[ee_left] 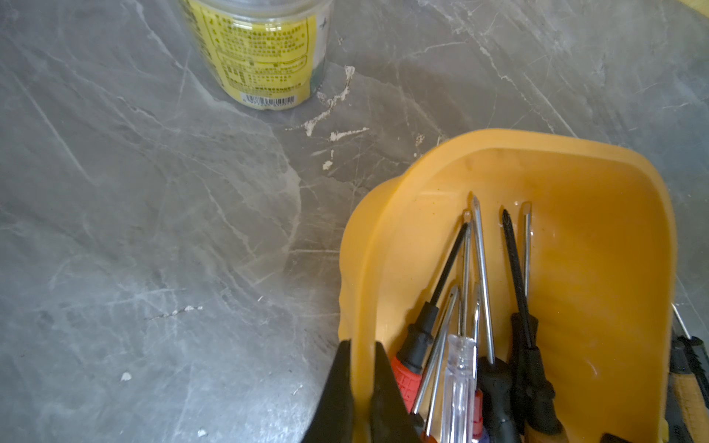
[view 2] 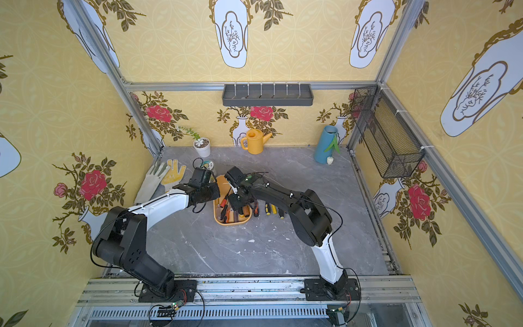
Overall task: Take out the screwdriver from the storage box
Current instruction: Pick up the screwdriver from the storage box.
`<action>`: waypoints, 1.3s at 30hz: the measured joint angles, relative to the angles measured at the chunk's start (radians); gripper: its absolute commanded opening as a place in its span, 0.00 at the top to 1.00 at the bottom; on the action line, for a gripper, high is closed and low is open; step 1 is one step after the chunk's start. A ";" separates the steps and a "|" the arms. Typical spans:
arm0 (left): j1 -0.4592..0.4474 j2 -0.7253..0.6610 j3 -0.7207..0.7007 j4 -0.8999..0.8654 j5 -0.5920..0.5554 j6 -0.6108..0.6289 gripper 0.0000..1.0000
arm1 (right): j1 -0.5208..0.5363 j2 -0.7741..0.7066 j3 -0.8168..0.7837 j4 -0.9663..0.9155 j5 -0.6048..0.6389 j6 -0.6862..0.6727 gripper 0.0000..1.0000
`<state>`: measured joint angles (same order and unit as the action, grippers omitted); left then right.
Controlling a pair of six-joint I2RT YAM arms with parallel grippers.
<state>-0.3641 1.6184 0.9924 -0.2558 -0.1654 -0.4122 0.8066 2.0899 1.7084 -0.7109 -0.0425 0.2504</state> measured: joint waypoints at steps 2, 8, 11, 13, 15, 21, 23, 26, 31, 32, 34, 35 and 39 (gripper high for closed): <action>0.000 0.000 0.000 0.000 -0.001 0.000 1.00 | 0.002 0.017 0.012 -0.008 0.018 0.000 0.34; 0.000 -0.001 0.000 -0.001 -0.003 -0.006 1.00 | 0.003 0.060 0.040 -0.030 0.040 0.011 0.36; 0.000 -0.002 -0.002 -0.002 -0.003 -0.008 1.00 | 0.003 0.072 0.049 -0.035 0.051 0.020 0.37; 0.000 -0.002 -0.002 -0.002 -0.003 -0.011 1.00 | 0.004 0.080 0.058 -0.045 0.063 0.034 0.37; 0.000 -0.005 -0.004 -0.002 -0.002 -0.012 1.00 | 0.005 0.091 0.072 -0.058 0.074 0.039 0.38; -0.001 -0.013 -0.009 -0.001 -0.001 -0.016 1.00 | 0.010 0.139 0.126 -0.103 0.089 0.064 0.43; -0.001 -0.013 -0.013 -0.002 -0.003 -0.019 1.00 | 0.011 0.141 0.125 -0.103 0.089 0.075 0.46; -0.001 -0.013 -0.013 -0.003 -0.005 -0.019 1.00 | 0.011 0.133 0.106 -0.101 0.079 0.093 0.52; -0.001 -0.014 -0.013 -0.003 -0.007 -0.023 1.00 | 0.010 0.096 0.063 -0.086 0.065 0.121 0.62; -0.001 -0.014 -0.013 -0.001 -0.008 -0.021 1.00 | 0.008 0.087 0.054 -0.082 0.064 0.126 0.63; -0.001 -0.014 -0.013 0.000 -0.011 -0.021 1.00 | 0.006 0.075 0.040 -0.079 0.059 0.137 0.67; -0.001 -0.014 -0.013 -0.001 -0.011 -0.021 1.00 | 0.004 0.074 0.039 -0.078 0.051 0.137 0.69; 0.000 -0.014 -0.013 -0.001 -0.014 -0.021 1.00 | 0.002 0.074 0.038 -0.074 0.043 0.142 0.71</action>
<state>-0.3645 1.6039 0.9794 -0.2565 -0.1795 -0.4332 0.8085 2.1635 1.7466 -0.7853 0.0002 0.3927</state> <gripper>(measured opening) 0.103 0.285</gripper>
